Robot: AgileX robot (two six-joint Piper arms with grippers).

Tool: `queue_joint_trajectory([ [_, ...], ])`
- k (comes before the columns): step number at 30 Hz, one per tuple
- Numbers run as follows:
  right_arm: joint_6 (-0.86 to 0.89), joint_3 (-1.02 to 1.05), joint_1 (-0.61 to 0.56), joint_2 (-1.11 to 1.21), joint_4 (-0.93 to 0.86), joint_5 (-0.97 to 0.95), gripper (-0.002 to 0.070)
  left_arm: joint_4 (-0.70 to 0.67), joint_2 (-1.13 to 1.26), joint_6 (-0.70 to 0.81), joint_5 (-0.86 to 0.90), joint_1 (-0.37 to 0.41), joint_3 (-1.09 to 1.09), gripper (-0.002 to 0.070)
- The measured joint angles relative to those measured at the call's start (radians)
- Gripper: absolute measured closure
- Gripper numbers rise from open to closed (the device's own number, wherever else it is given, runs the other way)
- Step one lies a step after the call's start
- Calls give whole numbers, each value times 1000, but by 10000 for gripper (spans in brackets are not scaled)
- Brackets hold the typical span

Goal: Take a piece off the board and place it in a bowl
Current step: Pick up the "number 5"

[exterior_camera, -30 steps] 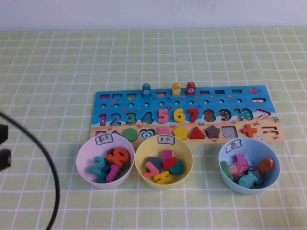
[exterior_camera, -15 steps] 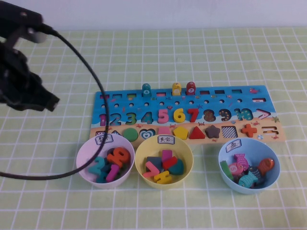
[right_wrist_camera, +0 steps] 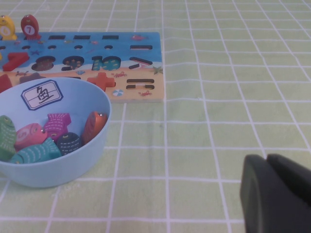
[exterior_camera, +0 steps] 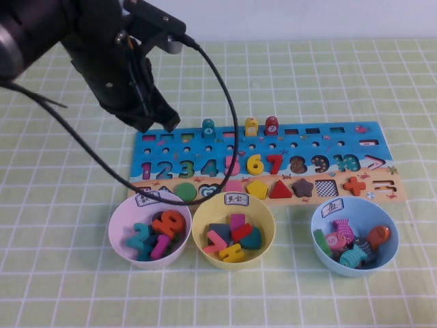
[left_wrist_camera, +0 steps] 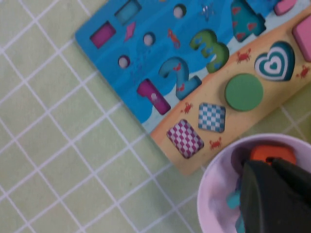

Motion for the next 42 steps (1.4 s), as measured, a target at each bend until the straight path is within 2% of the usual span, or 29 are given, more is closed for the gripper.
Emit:
queue_joint_trajectory([
  [6, 0, 0, 0, 0, 0, 0, 694, -71, 126, -20, 0, -2, -118, 678],
  [9, 0, 0, 0, 0, 0, 0, 694, -116, 180, -20, 0, -9, -150, 655],
  [13, 0, 0, 0, 0, 0, 0, 694, -129, 251, -24, 0, -43, -183, 566],
  [19, 0, 0, 0, 0, 0, 0, 694, -112, 353, -92, 0, -104, -239, 359],
  [21, 0, 0, 0, 0, 0, 0, 694, -88, 392, -132, 0, -119, -271, 328],
  [30, 0, 0, 0, 0, 2, 0, 694, -94, 491, -212, -4, -132, -392, 307],
  [42, 0, 0, 0, 0, 2, 0, 694, -76, 559, -276, -61, -132, -398, 307],
])
